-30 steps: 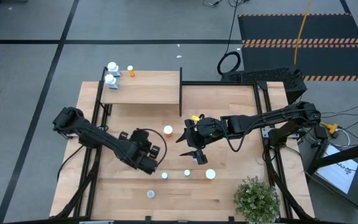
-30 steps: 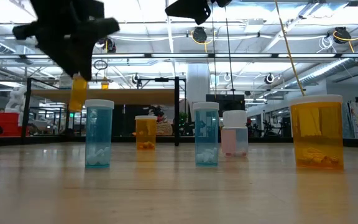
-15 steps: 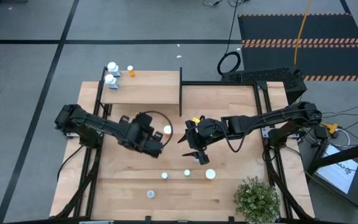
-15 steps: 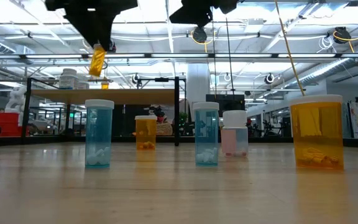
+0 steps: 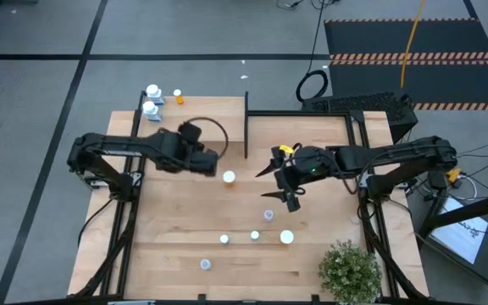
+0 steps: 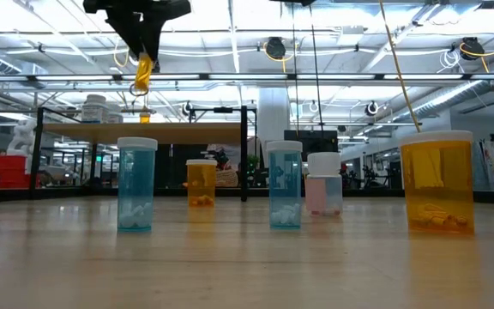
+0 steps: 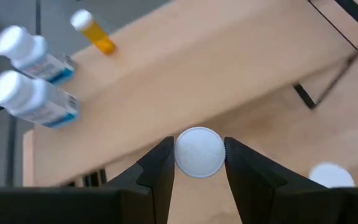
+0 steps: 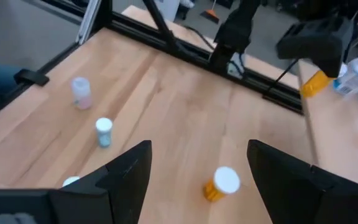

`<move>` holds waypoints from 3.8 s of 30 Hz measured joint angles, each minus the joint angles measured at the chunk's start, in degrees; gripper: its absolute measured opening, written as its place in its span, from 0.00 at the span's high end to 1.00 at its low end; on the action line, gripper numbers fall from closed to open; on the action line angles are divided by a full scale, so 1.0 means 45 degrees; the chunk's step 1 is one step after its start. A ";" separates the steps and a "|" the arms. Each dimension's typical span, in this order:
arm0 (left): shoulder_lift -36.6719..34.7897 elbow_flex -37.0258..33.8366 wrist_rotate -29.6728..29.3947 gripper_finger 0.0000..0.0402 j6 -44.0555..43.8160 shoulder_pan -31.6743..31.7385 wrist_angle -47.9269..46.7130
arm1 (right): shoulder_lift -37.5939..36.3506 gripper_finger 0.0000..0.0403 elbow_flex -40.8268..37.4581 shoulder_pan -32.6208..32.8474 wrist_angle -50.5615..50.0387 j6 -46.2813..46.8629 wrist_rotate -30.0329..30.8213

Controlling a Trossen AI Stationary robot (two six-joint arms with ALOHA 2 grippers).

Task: Pick and place medicine bottles onto shelf by color
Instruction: Put the small orange pill bottle on the shelf aligned with the other small orange pill bottle

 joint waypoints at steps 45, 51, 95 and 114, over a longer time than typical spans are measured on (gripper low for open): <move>-0.2247 -0.2243 -0.1065 0.66 0.5106 0.4970 0.4107 | -0.4299 0.36 -0.5732 -0.2099 0.3979 0.0567 0.0021; -0.3422 -0.3783 0.0203 0.66 0.6188 0.6411 0.6329 | -0.4529 0.36 -0.5916 -0.2090 0.3997 0.0609 0.0000; -0.4279 -0.6416 0.2589 0.66 0.7468 0.8586 0.9637 | -0.4631 0.36 -0.5906 -0.2090 0.4098 0.0661 -0.0010; -0.4304 -0.6416 0.2504 0.54 0.8052 0.8496 0.9741 | -0.4631 0.36 -0.5901 -0.2085 0.4098 0.0695 -0.0010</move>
